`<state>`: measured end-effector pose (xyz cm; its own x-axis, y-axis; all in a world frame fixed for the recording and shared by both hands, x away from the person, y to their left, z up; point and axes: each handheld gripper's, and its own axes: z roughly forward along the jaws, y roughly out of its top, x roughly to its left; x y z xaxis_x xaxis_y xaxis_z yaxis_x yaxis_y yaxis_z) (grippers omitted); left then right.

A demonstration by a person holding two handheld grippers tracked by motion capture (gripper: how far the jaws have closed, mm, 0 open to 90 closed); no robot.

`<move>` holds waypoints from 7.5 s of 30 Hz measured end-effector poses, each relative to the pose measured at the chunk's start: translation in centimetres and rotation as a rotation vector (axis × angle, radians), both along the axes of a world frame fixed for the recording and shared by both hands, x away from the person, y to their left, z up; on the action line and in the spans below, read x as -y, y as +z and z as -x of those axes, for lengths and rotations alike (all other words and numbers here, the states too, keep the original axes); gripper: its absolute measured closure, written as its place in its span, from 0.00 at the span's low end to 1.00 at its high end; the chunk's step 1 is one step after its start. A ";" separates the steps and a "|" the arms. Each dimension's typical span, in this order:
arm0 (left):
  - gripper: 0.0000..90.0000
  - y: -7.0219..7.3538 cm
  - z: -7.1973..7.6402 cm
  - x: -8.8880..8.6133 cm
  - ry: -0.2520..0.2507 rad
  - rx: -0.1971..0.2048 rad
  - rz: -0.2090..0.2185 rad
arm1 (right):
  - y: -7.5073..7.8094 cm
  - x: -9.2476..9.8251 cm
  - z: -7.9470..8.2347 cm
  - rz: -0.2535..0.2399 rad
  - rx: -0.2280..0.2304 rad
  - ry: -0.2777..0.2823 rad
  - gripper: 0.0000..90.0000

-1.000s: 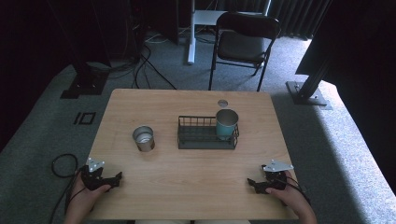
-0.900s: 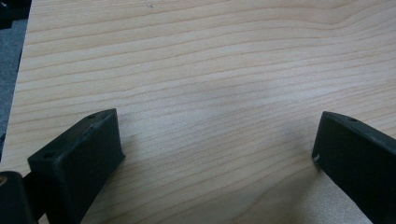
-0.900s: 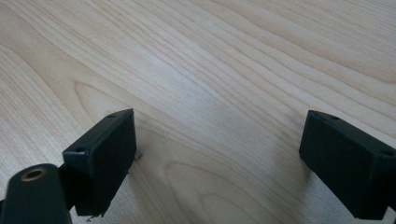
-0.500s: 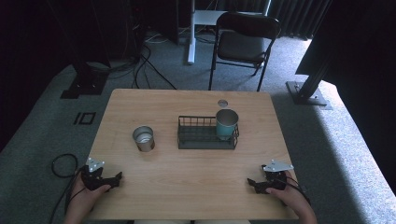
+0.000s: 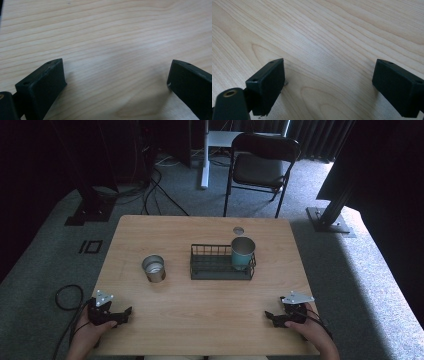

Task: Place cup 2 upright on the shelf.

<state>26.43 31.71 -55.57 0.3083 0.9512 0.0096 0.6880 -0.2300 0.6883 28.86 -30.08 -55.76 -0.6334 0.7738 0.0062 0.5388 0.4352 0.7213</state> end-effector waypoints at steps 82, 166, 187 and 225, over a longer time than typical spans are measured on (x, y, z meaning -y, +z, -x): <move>0.02 3.9 -8.5 7.0 -0.117 0.250 0.137 | 0.0 0.0 0.0 0.001 0.001 0.000 0.12; 0.16 10.5 -12.0 10.5 -0.145 0.392 0.198 | 0.0 0.0 0.0 0.000 0.001 0.000 0.12; 0.16 14.3 -13.0 14.6 -0.227 0.444 0.220 | 0.0 0.0 0.0 0.000 0.001 0.000 0.12; 0.16 13.3 -15.9 23.4 -0.381 0.420 0.255 | 0.0 0.0 0.0 0.000 0.001 0.000 0.12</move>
